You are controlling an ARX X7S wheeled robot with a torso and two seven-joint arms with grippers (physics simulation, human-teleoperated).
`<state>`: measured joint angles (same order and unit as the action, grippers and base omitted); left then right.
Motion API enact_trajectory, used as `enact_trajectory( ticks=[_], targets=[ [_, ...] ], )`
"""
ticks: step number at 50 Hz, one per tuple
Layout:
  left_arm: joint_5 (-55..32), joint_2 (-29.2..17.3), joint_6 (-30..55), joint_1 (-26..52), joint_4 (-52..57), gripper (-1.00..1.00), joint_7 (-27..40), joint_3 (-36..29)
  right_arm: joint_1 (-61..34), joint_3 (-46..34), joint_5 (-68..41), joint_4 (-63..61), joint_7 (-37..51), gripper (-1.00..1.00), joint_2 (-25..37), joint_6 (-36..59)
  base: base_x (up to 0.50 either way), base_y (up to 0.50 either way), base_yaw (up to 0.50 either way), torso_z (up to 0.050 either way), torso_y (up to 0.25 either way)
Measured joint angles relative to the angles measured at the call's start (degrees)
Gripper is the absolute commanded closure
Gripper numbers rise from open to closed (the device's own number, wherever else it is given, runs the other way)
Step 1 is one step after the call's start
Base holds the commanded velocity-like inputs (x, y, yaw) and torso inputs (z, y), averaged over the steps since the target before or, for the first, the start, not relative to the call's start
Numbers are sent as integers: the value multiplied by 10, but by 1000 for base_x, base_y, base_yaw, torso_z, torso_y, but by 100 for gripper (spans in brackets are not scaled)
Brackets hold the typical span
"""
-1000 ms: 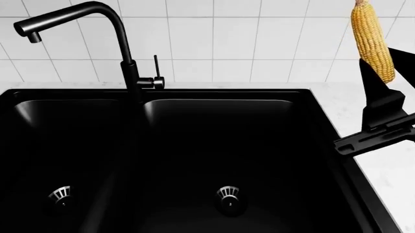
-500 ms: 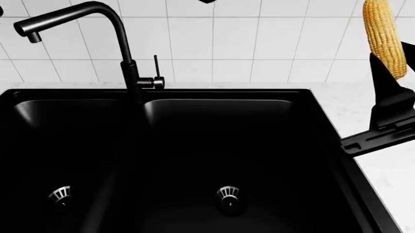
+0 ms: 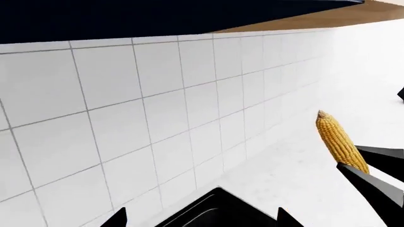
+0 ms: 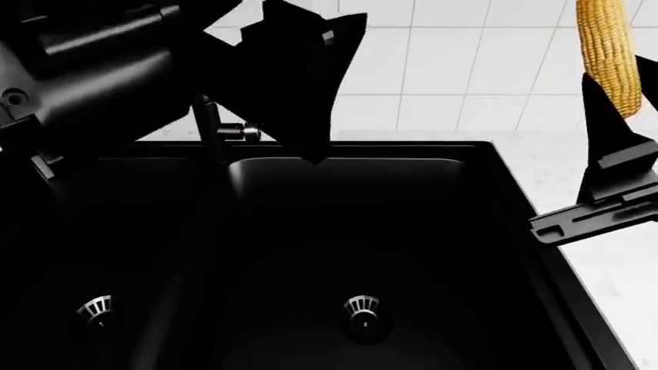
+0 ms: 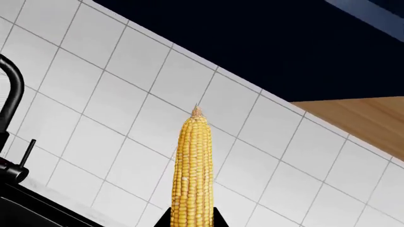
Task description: Pick the corn, radish from the counter and place them in the cabinet. Then close the cabinet.
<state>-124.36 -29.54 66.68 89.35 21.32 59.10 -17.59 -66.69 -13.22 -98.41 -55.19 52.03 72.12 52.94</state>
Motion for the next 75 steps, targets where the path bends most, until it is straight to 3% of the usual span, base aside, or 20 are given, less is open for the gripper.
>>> enact_trajectory(
  ticks=[24,45,58,75],
  targets=[
    [-10,-36,-19,-52,64,-100,31,3,-88,-54,-27,21,87,100,-103,9,0,0,0,0,0],
    [-3,-40,-26,-60,71,-100,26,2,-277,-93,-55,85,118,100,-162,73,0,0,0,0,0],
    [1,-44,-30,-61,71,-100,24,1,-359,-110,-28,141,82,100,-205,105,0,0,0,0,0],
    [-1,-45,-35,-55,72,-100,24,-7,-462,-159,100,271,-37,100,-281,145,0,0,0,0,0]
  ],
)
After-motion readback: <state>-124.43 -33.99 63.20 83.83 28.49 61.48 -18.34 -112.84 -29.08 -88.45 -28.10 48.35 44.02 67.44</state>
